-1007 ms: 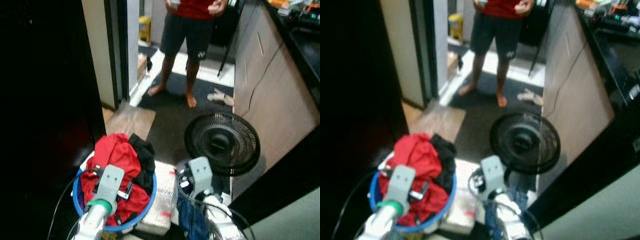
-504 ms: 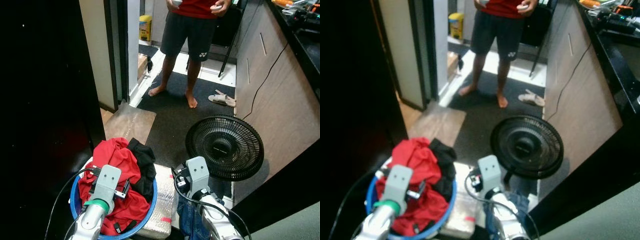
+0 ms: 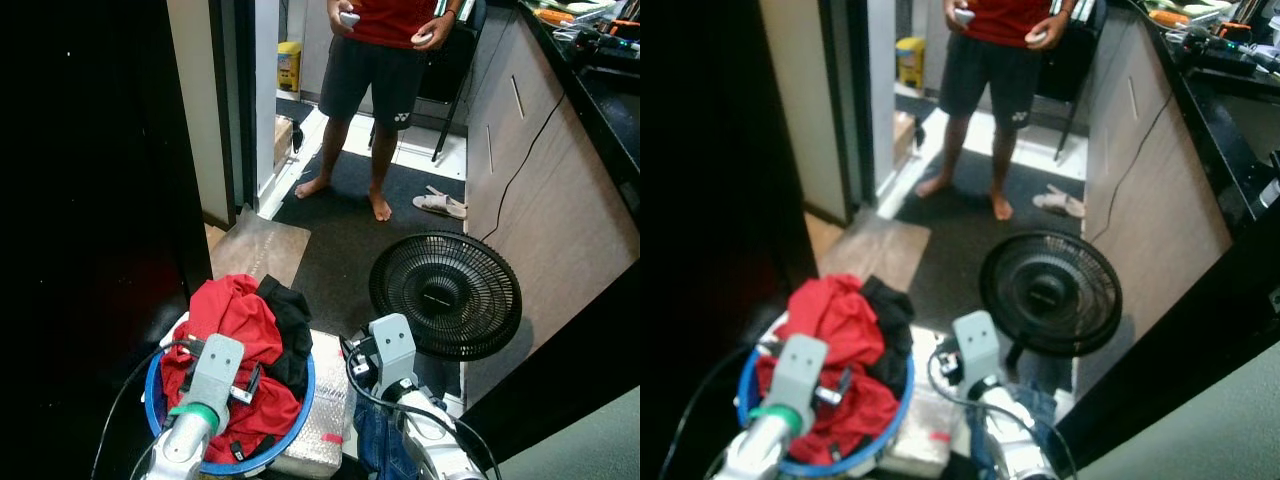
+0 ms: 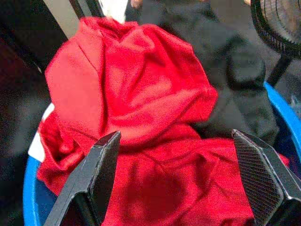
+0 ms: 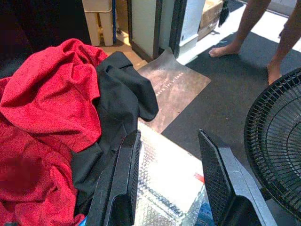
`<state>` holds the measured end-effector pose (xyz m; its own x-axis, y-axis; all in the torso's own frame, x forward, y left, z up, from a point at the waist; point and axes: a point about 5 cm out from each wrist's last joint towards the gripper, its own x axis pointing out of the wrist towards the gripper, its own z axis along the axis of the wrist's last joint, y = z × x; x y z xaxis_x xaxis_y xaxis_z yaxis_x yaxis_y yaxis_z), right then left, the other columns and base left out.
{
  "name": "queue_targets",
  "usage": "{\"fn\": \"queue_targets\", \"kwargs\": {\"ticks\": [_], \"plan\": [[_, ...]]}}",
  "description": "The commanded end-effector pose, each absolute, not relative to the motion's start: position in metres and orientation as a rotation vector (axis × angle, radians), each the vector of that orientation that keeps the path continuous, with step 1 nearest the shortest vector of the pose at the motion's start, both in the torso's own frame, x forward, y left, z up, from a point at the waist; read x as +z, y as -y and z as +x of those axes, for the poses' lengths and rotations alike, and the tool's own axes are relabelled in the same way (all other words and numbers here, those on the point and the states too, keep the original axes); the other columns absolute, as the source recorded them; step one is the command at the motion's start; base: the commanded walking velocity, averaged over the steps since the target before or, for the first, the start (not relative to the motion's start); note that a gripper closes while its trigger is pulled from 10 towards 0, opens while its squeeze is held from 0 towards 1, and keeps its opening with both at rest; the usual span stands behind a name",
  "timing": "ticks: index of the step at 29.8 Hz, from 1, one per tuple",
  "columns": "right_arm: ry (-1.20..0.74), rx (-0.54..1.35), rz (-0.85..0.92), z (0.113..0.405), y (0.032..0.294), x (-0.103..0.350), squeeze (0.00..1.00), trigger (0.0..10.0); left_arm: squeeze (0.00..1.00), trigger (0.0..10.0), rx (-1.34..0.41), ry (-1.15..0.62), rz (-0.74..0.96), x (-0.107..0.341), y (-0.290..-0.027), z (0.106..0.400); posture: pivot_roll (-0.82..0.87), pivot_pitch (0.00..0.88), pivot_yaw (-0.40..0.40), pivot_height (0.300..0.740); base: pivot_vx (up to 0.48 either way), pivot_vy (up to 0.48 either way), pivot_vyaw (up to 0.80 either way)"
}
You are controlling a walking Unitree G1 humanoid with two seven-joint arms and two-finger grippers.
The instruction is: Clothes washing
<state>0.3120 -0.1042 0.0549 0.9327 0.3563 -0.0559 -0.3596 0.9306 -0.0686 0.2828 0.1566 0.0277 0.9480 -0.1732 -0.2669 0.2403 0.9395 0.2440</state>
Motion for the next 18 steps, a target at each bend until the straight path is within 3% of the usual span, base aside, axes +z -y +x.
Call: {"fn": "queue_targets", "kwargs": {"ticks": [1, 10, 15, 18], "plan": [[-0.077, 0.356, -0.084, 0.307, 0.109, 0.046, 0.00, 10.0, 0.00, 10.0, -0.255, -0.334, 0.314, 0.011, -0.155, 0.272, 0.04, 0.104, -0.028, 0.740, 0.000, 0.000, 0.00], [-0.088, 0.347, -0.105, 0.306, 0.111, 0.044, 0.00, 10.0, 0.00, 10.0, -0.370, -0.490, 0.407, -0.008, -0.149, 0.260, 0.06, 0.189, -0.036, 0.740, 0.000, 0.000, 0.00], [-0.091, 0.353, -0.114, 0.308, 0.110, 0.045, 0.00, 10.0, 0.00, 10.0, -0.359, -0.474, 0.372, 0.005, -0.136, 0.279, 0.07, 0.252, -0.034, 0.740, 0.000, 0.000, 0.00], [-0.082, 0.375, -0.122, 0.311, 0.102, 0.050, 0.00, 10.0, 0.00, 10.0, -0.343, -0.433, 0.380, 0.024, -0.125, 0.304, 0.07, 0.306, -0.034, 0.740, 0.000, 0.000, 0.00]]}}
